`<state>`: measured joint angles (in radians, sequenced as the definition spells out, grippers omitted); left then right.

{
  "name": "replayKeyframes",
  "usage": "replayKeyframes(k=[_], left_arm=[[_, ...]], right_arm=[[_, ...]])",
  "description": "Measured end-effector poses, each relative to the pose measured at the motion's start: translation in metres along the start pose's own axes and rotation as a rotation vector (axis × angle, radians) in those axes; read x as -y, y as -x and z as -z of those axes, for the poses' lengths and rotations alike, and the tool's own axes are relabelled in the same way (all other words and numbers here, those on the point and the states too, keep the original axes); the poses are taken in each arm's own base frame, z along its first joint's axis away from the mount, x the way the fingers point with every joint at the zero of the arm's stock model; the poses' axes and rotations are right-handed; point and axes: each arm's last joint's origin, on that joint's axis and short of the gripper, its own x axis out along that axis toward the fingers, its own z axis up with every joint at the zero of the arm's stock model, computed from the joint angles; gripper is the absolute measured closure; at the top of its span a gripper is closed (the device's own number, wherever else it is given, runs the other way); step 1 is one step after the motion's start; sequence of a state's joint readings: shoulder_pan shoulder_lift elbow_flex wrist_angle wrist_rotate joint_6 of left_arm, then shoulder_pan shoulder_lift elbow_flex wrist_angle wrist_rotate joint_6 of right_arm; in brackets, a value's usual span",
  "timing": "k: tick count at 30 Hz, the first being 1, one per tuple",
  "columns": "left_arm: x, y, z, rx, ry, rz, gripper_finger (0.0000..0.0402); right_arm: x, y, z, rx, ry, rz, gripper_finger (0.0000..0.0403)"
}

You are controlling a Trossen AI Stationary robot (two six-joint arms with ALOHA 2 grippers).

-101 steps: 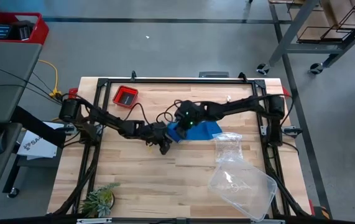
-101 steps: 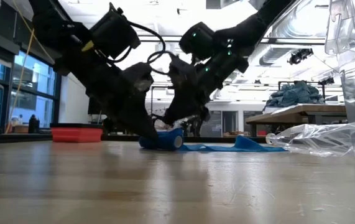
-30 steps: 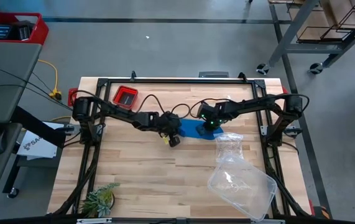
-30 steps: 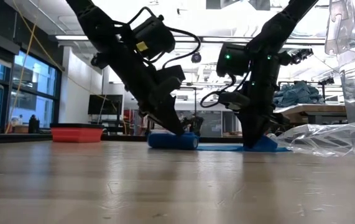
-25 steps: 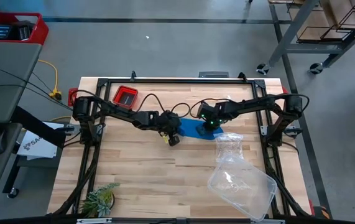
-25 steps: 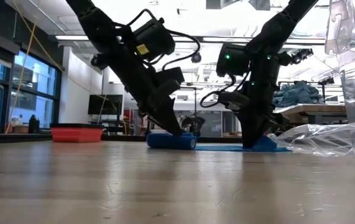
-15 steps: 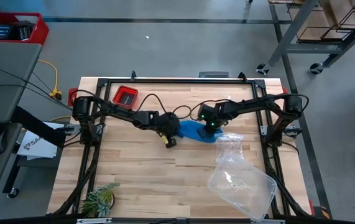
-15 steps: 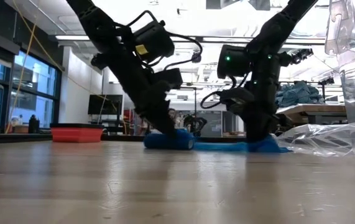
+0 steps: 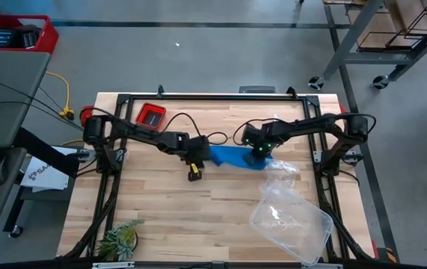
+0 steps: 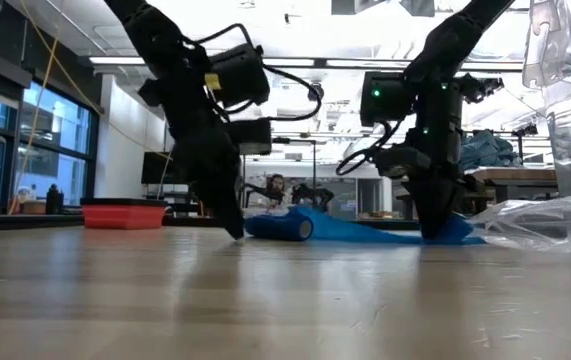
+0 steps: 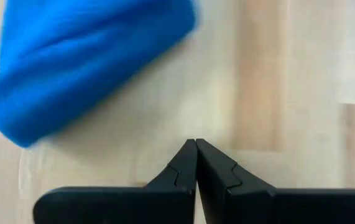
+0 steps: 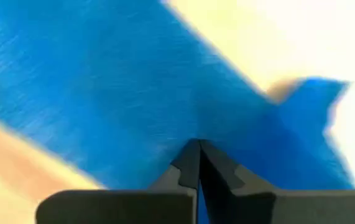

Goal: Roll bandage
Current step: Roll the blue bandage

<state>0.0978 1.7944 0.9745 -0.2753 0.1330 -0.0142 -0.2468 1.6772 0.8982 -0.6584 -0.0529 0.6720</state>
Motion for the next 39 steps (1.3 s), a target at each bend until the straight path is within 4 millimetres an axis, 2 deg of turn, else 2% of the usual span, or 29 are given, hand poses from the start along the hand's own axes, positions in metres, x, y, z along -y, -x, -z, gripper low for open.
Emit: replayKeyframes(k=[6,9,11,15,18,24,29,35,39], left_arm=[[0.005,0.029,-0.009,0.087,-0.057,0.016,0.0401],[0.007,0.039,-0.015,0.153,-0.024,0.014,0.0401],[0.006,0.040,-0.018,0.182,0.106,0.018,0.0401],[-0.001,0.028,-0.018,0.179,0.464,0.000,0.0386],[-0.009,0.018,-0.014,0.160,0.682,-0.027,0.0354],[-0.030,0.005,-0.009,0.152,1.311,-0.039,0.0273],[-0.030,0.002,-0.010,0.150,1.440,0.001,0.0239],[-0.019,0.005,-0.025,0.315,1.480,0.076,0.0237],[-0.017,0.002,-0.022,0.314,1.541,0.030,0.0238]], right_arm=[[0.010,0.007,-0.008,0.073,0.003,0.051,0.0403],[0.012,0.008,-0.010,0.079,0.005,0.051,0.0403],[0.012,0.008,-0.010,0.088,0.007,0.057,0.0403],[0.012,0.008,-0.011,0.091,0.007,0.054,0.0403],[0.012,0.009,-0.011,0.090,0.007,0.050,0.0403],[0.010,0.009,-0.012,0.101,0.030,0.027,0.0403],[0.009,0.009,-0.014,0.111,0.057,0.015,0.0403],[0.009,0.010,-0.014,0.118,0.072,0.012,0.0403],[0.008,0.010,-0.015,0.121,0.085,0.003,0.0403]])
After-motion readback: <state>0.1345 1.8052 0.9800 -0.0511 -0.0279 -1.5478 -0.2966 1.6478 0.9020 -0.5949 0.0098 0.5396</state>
